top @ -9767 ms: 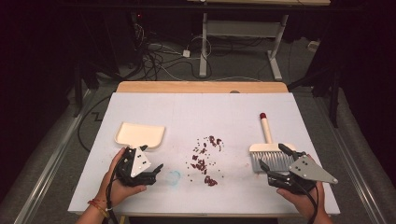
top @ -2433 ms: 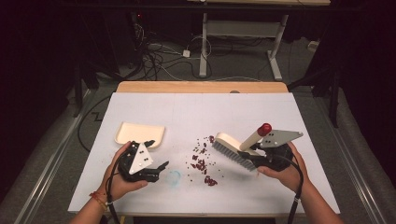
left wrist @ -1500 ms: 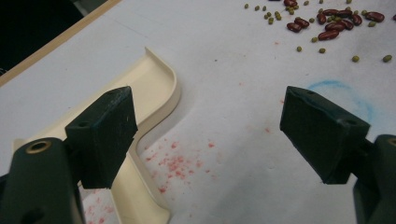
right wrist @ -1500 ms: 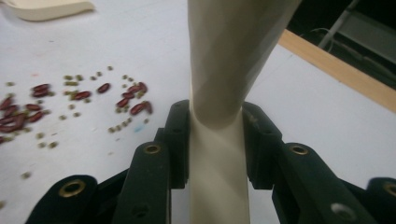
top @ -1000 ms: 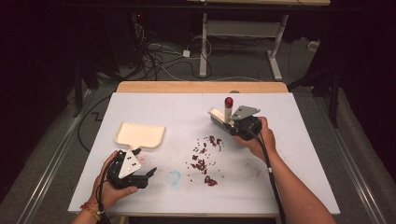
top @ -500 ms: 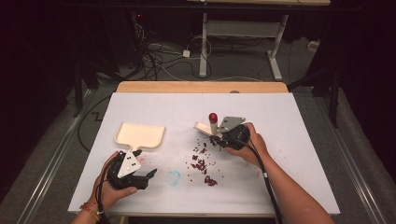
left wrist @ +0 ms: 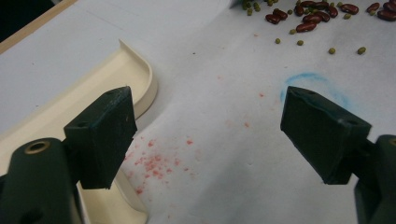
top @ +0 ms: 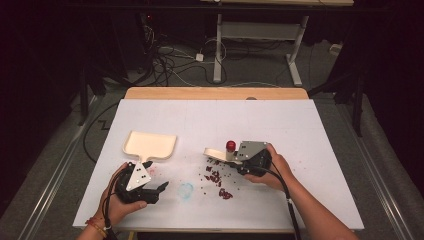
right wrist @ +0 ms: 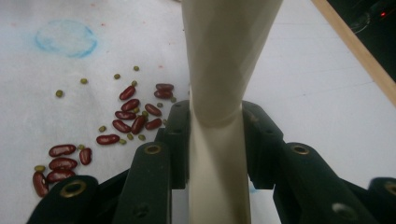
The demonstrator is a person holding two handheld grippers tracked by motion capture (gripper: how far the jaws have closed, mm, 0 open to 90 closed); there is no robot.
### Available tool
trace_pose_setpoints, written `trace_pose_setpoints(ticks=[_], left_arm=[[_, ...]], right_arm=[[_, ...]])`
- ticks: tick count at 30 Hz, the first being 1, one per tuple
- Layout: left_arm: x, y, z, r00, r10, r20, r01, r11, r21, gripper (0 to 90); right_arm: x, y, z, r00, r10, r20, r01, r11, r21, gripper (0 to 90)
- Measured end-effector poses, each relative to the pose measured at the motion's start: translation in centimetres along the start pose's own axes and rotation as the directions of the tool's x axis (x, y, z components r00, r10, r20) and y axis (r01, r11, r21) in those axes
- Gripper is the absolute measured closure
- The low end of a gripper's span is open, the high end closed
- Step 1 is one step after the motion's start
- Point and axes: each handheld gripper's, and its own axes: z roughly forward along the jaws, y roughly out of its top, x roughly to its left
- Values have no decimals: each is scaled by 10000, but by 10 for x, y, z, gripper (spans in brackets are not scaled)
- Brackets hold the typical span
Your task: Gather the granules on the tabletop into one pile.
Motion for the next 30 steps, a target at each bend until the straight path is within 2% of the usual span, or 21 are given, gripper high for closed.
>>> trace_pose_setpoints(ticks=[5, 7, 9, 15, 17, 21, 25, 28, 30], left_arm=[[-1, 0, 1, 10000, 60, 79, -61, 10000, 74, 177], [-1, 0, 1, 9999, 75, 102, -76, 9999, 123, 180], [-1, 0, 2, 9999, 95, 92, -96, 9998, 148, 180], [-1, -1, -3, 10000, 43, -44, -43, 10000, 58, 180], [0, -1, -5, 9999, -29, -113, 29, 10000, -11, 180], [-1, 0, -5, 9996, 158, -237, -154, 9998, 155, 177], [-1, 0, -7, 9988, 235, -429, -233, 9997, 52, 177], [0, 0, -9, 9986, 208, -491, -207, 9998, 20, 177], [0, 0, -10, 9982, 236, -548, -235, 9997, 24, 177]], right_arm=[[-2, 0, -5, 9997, -13, 252, 17, 9998, -173, 677], [-3, 0, -7, 9980, 235, 584, -214, 9991, -358, 678], [-7, 0, -11, 9969, 423, 662, -388, 9979, -524, 678], [-11, 1, -28, 9919, 600, 1120, -498, 9946, -912, 678], [-10, 1, -37, 9912, 685, 1129, -558, 9921, -1123, 678], [-4, 4, -56, 9926, 1059, 595, -953, 9826, -1593, 678], [12, 13, -68, 9909, 1340, -82, -1339, 9820, -1334, 678], [27, 19, -73, 9864, 1477, -722, -1559, 9797, -1258, 678], [35, 22, -74, 9789, 1644, -1209, -1792, 9761, -1233, 678]])
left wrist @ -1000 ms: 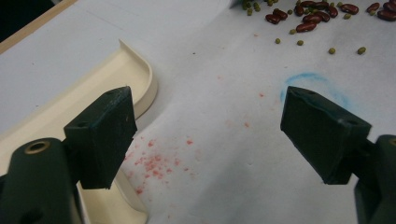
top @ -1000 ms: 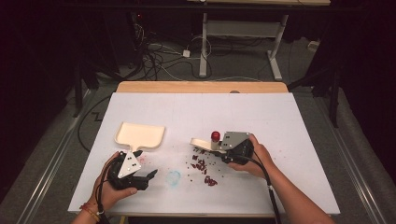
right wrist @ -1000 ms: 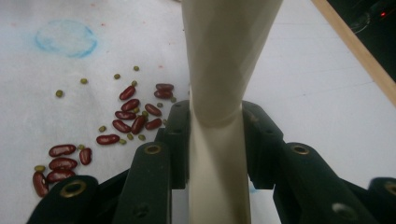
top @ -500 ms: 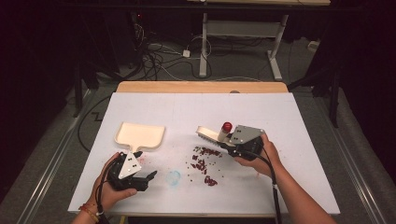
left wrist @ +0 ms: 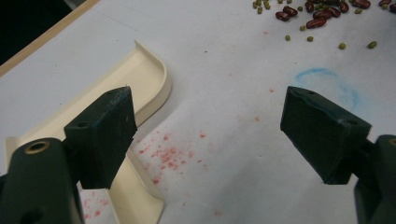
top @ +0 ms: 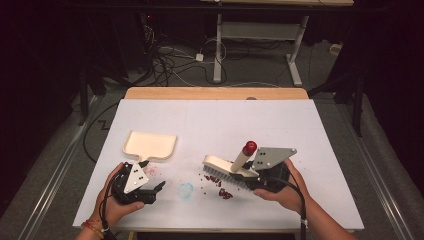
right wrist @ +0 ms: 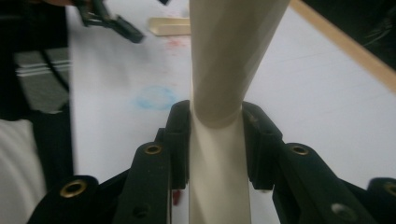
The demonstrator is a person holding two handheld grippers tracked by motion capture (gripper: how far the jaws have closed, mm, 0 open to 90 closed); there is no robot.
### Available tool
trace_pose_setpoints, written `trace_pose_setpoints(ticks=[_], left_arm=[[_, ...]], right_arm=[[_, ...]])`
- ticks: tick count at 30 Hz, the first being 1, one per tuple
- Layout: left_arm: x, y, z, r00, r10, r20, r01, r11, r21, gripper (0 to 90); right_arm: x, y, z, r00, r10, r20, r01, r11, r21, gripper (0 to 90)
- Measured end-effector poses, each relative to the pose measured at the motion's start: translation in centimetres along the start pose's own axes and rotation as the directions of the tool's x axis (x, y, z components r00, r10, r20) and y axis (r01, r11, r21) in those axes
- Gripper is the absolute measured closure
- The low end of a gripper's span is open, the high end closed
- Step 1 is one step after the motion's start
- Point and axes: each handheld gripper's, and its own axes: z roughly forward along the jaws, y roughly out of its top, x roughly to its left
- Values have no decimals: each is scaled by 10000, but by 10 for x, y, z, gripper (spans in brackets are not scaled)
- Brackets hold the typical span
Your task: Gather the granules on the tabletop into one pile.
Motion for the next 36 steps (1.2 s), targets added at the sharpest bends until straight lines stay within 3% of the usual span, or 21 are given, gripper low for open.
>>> trace_pose_setpoints(ticks=[6, 13, 20, 25, 29, 36], left_arm=[[1, 0, 1, 10000, -20, -8, 21, 10000, 47, 177], [0, 0, 2, 10000, 25, 46, -26, 9999, 110, 178], [-1, 0, 5, 9998, 117, 188, -121, 9997, 229, 177], [-2, 0, 7, 9995, 193, 261, -201, 9992, 335, 177], [-3, 0, 9, 9993, 189, 322, -202, 9990, 409, 177], [-5, 0, 10, 9990, 236, 371, -253, 9986, 470, 177]], right_arm=[[23, -1, 10, 9895, 198, -1431, -149, 9993, 348, 678], [33, -4, 39, 9780, -14, -2086, 246, 9937, 1090, 678], [20, -6, 54, 9874, 237, -1564, -38, 9920, 1263, 678], [4, -9, 58, 9867, 740, -1448, -551, 9899, 1307, 678], [-9, -11, 60, 9917, 789, -1017, -654, 9894, 1299, 677], [-29, -12, 60, 9930, 1065, -507, -997, 9874, 1230, 677]])
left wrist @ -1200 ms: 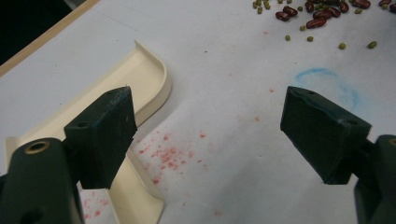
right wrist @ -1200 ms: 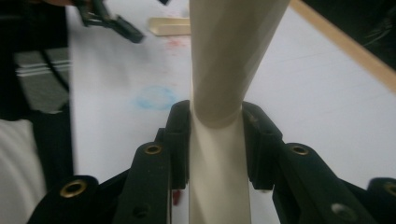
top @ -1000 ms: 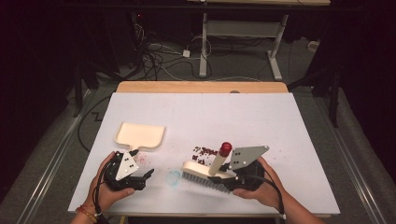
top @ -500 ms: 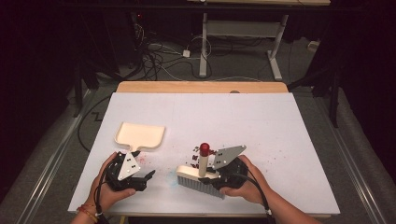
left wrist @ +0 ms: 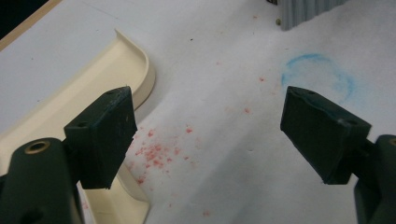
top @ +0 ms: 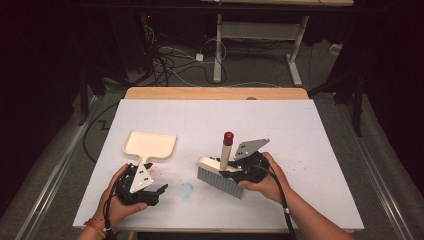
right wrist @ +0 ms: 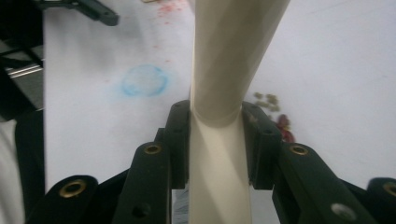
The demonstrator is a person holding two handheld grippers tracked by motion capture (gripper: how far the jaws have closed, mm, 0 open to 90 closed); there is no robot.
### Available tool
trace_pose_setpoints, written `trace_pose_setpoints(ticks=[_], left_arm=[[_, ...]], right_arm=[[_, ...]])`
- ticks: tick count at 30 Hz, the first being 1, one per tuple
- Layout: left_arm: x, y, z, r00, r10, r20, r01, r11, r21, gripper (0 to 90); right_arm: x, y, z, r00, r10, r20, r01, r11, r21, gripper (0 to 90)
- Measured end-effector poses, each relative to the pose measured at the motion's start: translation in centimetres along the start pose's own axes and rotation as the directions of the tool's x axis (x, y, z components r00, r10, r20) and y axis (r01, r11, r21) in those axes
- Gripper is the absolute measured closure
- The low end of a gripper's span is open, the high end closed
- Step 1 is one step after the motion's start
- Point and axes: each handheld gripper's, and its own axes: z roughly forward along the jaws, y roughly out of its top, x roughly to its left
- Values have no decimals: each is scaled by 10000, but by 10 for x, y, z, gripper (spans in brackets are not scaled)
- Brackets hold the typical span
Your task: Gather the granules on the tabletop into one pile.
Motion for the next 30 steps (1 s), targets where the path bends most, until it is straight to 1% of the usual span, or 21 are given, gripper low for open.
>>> trace_pose_setpoints(ticks=[3, 5, 8, 10, 11, 12, 13, 17, 19, 20, 22, 24, 26, 28, 30], left_arm=[[0, 0, 0, 10000, 8, 0, -8, 10000, -16, 177], [0, 0, 0, 10000, 33, 14, -33, 10000, 4, 177], [-1, 0, 0, 10000, 60, 43, -60, 10000, 21, 177], [-1, 0, -1, 9999, 114, 41, -115, 9999, 21, 177], [-1, 0, -1, 9999, 111, 48, -111, 9999, 3, 177], [-1, 0, -1, 9999, 104, 47, -104, 9999, 1, 177], [-1, 0, -1, 9999, 107, 59, -107, 9999, 7, 177], [-3, 0, 0, 9997, 233, 40, -233, 9997, 101, 177], [-3, 0, -1, 9997, 231, 42, -231, 9997, 55, 177], [-3, 0, -1, 9997, 221, 37, -221, 9997, 40, 177], [-2, 0, -1, 9998, 184, 26, -184, 9998, 45, 177], [-2, 0, -1, 9998, 190, 51, -190, 9998, 64, 177], [-3, 0, 0, 9998, 192, 59, -193, 9998, 50, 177], [-3, 1, 0, 9998, 203, 62, -203, 9998, 34, 177], [-2, 1, 0, 9998, 212, 50, -212, 9997, 77, 177]], right_arm=[[-3, -1, -2, 9994, 230, 256, -229, 9997, -27, 677], [-5, 0, -4, 9981, 119, 612, -116, 9999, -50, 677], [-7, 1, -9, 9953, 82, 963, -75, 9999, -80, 678], [-8, 2, -14, 9957, 257, 891, -232, 9993, -285, 678], [-8, 2, -17, 9964, 218, 816, -183, 9989, -436, 678], [-6, 3, -20, 9963, 274, 816, -231, 9983, -528, 678], [-6, 3, -24, 9963, 144, 846, -100, 9986, -519, 678], [2, 1, -38, 9952, 82, 972, -5, 9969, -785, 678], [9, -4, -45, 9960, -51, 896, 125, 9965, -830, 678], [13, -7, -48, 9968, -84, 790, 145, 9969, -768, 678], [21, -11, -52, 9974, -417, 579, 452, 9972, -598, 677], [27, -15, -53, 9973, -692, 251, 708, 9953, -664, 677], [31, -18, -51, 9978, -656, -73, 650, 9961, -588, 677], [34, -19, -46, 9969, -767, -145, 760, 9961, -442, 678], [36, -18, -41, 9965, -767, -317, 753, 9963, -420, 677]])
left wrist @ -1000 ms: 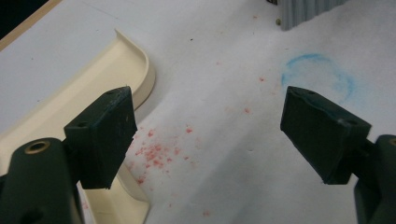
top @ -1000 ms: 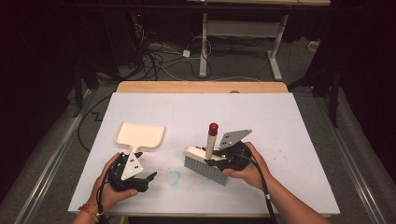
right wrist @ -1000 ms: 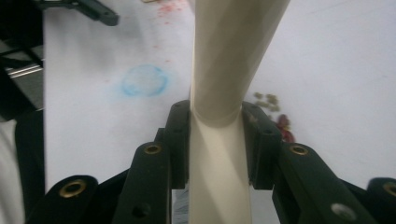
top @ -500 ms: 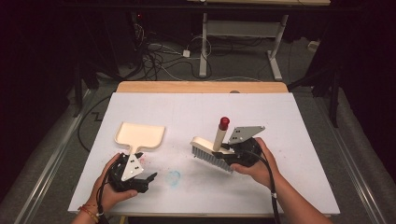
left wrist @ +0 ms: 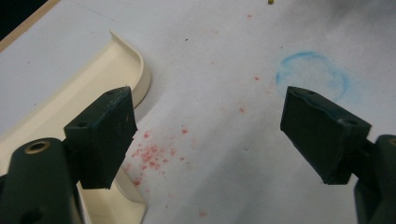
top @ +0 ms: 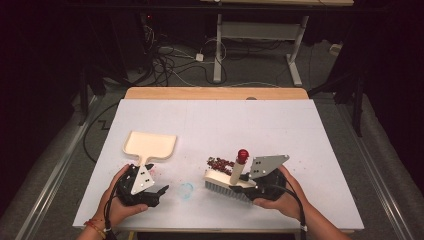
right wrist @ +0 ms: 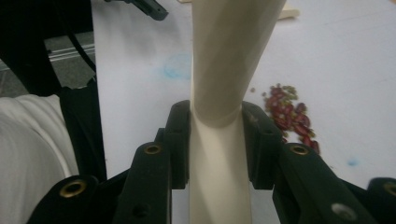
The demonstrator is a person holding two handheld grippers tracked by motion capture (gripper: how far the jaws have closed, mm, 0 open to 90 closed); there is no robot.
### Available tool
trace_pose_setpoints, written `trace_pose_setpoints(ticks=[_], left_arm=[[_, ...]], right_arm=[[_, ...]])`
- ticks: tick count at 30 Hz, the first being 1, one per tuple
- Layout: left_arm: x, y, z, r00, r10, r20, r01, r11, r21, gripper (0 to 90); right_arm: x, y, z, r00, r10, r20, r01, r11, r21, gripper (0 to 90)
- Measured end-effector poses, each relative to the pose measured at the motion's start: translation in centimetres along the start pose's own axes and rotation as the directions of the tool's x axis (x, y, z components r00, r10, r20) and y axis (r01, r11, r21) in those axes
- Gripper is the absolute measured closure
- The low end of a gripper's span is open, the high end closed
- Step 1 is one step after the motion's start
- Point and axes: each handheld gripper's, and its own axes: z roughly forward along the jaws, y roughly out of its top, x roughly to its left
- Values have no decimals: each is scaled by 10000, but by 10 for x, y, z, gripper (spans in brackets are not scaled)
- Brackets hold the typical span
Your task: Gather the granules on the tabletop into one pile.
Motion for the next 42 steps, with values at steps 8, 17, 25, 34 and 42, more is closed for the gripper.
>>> trace_pose_setpoints(ticks=[8, 17, 25, 34, 42], left_arm=[[1, 0, -3, 9998, -77, -171, 75, 9999, -85, 177], [-2, 0, 3, 9999, 147, -41, -146, 9998, 169, 177], [-4, 1, 5, 9996, 298, 18, -298, 9992, 275, 177], [-6, 2, 6, 9993, 383, 24, -384, 9989, 286, 177], [-7, 3, 10, 9987, 480, 145, -486, 9981, 386, 177]], right_arm=[[5, 12, 30, 9991, -126, -412, 138, 9994, 302, 677], [-11, 22, 46, 9999, -120, -10, 121, 9992, 389, 677], [-27, 22, 41, 9963, 141, 851, -180, 9988, 448, 677], [-34, 24, 23, 9906, 178, 1357, -178, 9998, -15, 677], [-64, 33, 18, 9653, -688, 2520, 710, 9975, 3, 677]])
